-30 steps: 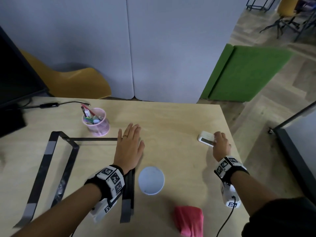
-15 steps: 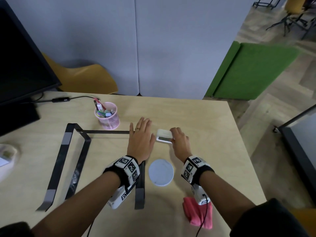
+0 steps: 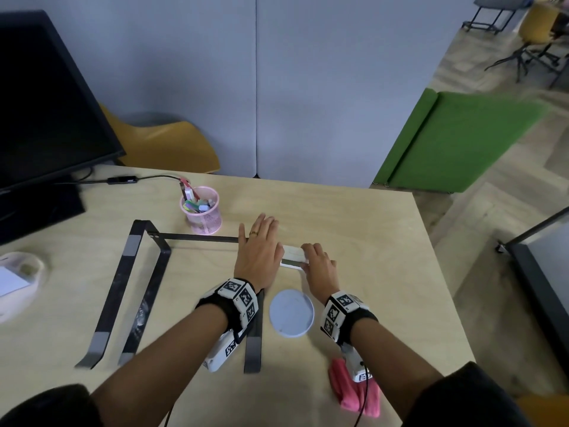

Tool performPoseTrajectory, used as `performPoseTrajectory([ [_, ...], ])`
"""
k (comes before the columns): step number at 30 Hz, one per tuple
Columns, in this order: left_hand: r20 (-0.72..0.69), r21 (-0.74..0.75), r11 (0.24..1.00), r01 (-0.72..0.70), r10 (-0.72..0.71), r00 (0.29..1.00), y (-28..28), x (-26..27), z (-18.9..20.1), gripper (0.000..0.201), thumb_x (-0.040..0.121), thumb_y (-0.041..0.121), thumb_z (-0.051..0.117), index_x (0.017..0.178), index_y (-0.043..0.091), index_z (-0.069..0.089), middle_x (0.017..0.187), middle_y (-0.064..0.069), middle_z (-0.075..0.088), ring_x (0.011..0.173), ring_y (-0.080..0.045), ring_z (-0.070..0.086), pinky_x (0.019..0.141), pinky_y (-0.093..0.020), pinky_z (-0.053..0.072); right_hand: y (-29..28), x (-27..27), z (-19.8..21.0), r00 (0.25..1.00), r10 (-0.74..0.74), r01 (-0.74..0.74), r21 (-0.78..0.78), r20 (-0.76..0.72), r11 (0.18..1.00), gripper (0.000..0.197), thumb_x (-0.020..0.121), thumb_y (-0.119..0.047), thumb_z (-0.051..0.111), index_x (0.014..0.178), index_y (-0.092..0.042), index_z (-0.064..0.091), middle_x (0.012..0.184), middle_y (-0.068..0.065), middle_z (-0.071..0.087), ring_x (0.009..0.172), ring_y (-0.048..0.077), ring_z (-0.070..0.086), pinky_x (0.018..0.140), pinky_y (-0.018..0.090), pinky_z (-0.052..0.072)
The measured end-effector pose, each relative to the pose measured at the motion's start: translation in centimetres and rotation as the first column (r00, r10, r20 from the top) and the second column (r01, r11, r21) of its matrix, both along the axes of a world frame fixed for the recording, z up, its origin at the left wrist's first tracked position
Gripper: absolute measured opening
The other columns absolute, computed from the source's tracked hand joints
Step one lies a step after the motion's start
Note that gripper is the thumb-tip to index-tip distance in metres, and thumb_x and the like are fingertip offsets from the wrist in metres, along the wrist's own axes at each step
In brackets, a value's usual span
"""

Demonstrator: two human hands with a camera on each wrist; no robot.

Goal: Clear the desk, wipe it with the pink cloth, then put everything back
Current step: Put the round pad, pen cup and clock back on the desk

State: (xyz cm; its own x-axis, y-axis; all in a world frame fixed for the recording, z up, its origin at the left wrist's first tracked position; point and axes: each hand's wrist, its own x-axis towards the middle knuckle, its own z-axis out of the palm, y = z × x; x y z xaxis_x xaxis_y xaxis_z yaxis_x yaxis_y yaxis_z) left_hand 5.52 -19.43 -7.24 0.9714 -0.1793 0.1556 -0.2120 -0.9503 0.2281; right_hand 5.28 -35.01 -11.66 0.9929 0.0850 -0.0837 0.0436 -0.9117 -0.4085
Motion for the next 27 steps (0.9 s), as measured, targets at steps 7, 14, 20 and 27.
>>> performPoseTrajectory([
  [7,-0.105,0.083,0.996,0.02,-0.012,0.994,0.1,0.0,0.7,0.069,0.084,0.039,0.006,0.144,0.013,0.029,0.152,0.0,0.029,0.147,-0.018,0.014,0.113,-0.054,0.018,-1.9,-2.2,1.1,0.998,-0.026,0.027,0.014,-0.059,1.0,0.05,0.092,-0.021,0.054,0.137,-0.012,0.033,0.135,0.005,0.039,0.118,0.027,0.049,0.094,0.043,0.039],
  [14,-0.224,0.232,0.962,0.144,-0.092,0.97,-1.8,-2.5,2.0,0.051,0.093,0.027,0.042,0.139,0.008,0.033,0.157,-0.005,0.013,0.148,-0.025,-0.004,0.116,-0.052,-0.002,-6.4,-7.7,1.5,0.993,-0.05,0.05,-0.006,-0.109,0.999,0.048,0.094,-0.029,0.05,0.137,-0.014,0.035,0.136,0.006,0.04,0.124,0.026,0.044,0.098,0.045,0.037],
  [20,-0.32,-0.016,0.951,0.309,-0.298,0.899,-8.7,-11.4,1.4,0.032,0.091,0.02,0.044,0.118,0.005,0.049,0.129,-0.01,0.045,0.124,-0.029,0.04,0.1,-0.041,0.034,-9.6,-13.4,1.0,0.973,-0.092,0.077,-0.076,-0.214,0.994,0.05,0.094,-0.037,0.048,0.137,-0.016,0.035,0.136,0.007,0.04,0.125,0.025,0.041,0.1,0.05,0.037],
  [27,-0.689,-0.328,0.943,-0.053,-0.2,0.696,-12.5,-16.6,-4.0,0.04,0.093,0.027,0.051,0.117,-0.004,0.045,0.121,-0.022,0.05,0.109,-0.037,0.053,0.09,-0.041,0.042,-11.1,-18.1,0.2,0.875,-0.332,0.372,0.052,-0.352,0.927,0.064,0.087,-0.054,0.053,0.131,-0.01,0.039,0.13,0.011,0.045,0.121,0.028,0.043,0.099,0.052,0.041],
])
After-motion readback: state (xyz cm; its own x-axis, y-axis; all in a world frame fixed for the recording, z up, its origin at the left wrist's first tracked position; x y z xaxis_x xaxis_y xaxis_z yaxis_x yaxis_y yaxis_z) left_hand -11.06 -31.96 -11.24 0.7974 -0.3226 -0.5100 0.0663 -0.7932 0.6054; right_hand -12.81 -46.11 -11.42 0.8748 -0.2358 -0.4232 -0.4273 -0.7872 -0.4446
